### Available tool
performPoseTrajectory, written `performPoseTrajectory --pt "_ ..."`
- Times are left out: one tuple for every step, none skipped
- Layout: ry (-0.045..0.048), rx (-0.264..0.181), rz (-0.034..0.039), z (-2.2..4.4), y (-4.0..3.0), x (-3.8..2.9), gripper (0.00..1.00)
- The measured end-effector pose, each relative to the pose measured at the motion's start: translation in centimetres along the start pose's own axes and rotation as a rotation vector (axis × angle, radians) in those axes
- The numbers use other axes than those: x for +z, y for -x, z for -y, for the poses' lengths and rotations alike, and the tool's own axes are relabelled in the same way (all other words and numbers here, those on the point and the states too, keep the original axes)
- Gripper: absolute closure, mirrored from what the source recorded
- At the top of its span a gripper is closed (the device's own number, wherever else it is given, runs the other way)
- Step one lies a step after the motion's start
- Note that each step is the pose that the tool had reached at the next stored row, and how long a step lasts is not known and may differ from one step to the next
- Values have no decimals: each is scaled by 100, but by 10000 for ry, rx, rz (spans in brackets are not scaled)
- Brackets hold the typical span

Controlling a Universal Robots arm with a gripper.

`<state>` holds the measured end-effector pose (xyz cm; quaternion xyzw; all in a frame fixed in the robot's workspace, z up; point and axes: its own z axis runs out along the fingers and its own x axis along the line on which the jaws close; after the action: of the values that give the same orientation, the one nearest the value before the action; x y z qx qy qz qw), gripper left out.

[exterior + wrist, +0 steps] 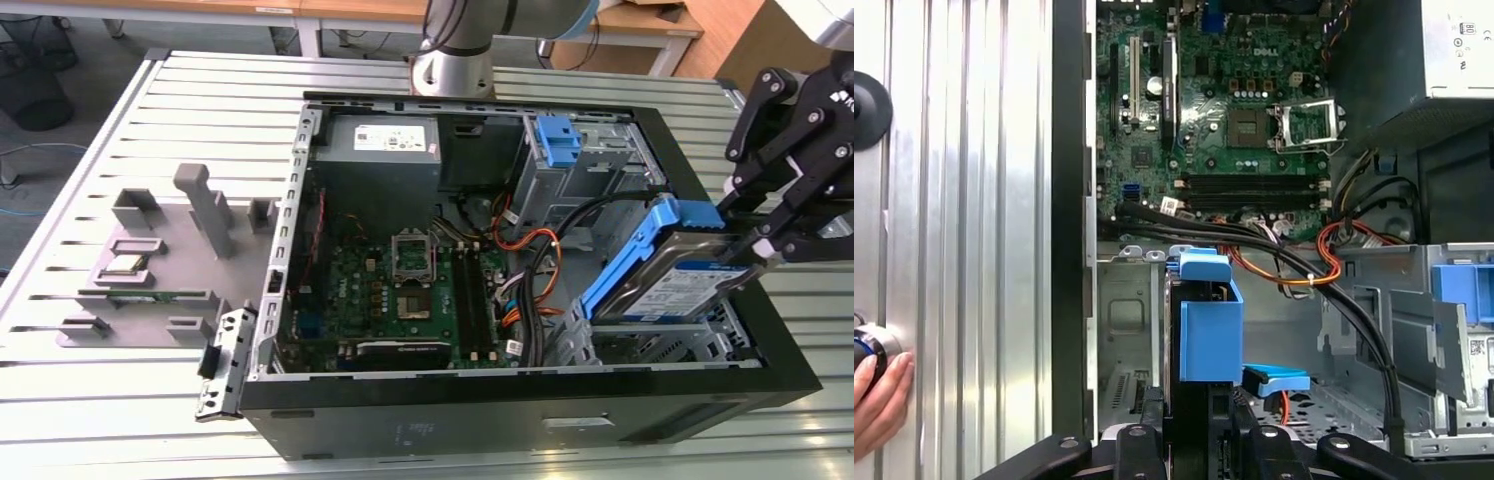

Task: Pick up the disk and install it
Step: 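Insert the disk into the insertion slot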

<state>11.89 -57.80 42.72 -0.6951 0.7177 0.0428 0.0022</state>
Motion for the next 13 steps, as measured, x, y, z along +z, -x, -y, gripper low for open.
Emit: performPoseTrajectory --pt "0 0 -2 1 -1 13 65" --pt "0 0 -2 1 -1 26 65" --pt "0 0 -3 2 -2 39 65" --pt "0 0 -2 3 -3 54 65" --pt "0 0 -2 4 -4 69 65" --pt "0 0 -3 5 -5 81 65" --pt "0 1 -3 5 -6 93 65" --pt "0 0 -3 6 -7 105 65" --pt "0 0 -3 7 -7 118 65" --pt "-1 0 -3 8 -8 130 65" --pt "-1 0 -2 8 -9 143 65" --pt "-2 0 -4 8 -9 155 65" --pt "-3 0 -6 8 -10 167 65"
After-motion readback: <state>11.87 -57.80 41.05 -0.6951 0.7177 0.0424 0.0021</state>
